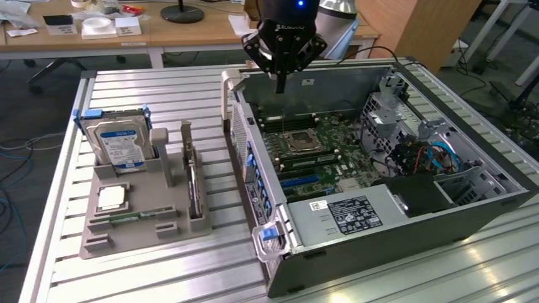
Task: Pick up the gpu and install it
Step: 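Reach for the gpu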
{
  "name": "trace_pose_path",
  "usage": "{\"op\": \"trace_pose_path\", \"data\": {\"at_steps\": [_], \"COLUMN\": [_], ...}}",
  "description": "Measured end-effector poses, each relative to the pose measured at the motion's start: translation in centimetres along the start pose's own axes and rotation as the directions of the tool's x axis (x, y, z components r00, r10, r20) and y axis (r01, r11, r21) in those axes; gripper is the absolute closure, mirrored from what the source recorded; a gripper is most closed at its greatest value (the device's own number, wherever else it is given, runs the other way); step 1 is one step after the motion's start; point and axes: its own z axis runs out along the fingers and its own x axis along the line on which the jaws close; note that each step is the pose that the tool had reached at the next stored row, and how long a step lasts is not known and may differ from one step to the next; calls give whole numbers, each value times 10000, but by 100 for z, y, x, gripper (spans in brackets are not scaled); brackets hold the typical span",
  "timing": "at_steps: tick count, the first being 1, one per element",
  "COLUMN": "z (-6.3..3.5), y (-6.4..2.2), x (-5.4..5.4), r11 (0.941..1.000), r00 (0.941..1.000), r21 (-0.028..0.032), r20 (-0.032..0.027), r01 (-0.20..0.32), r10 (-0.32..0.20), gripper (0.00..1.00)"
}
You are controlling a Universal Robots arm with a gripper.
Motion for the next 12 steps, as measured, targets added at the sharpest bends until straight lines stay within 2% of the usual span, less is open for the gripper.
{"op": "trace_pose_path", "data": {"at_steps": [12], "z": [-4], "y": [-10], "x": [133], "r11": [10000], "r00": [10000], "r21": [0], "r20": [0], "r01": [-1], "r10": [1], "gripper": [89]}}
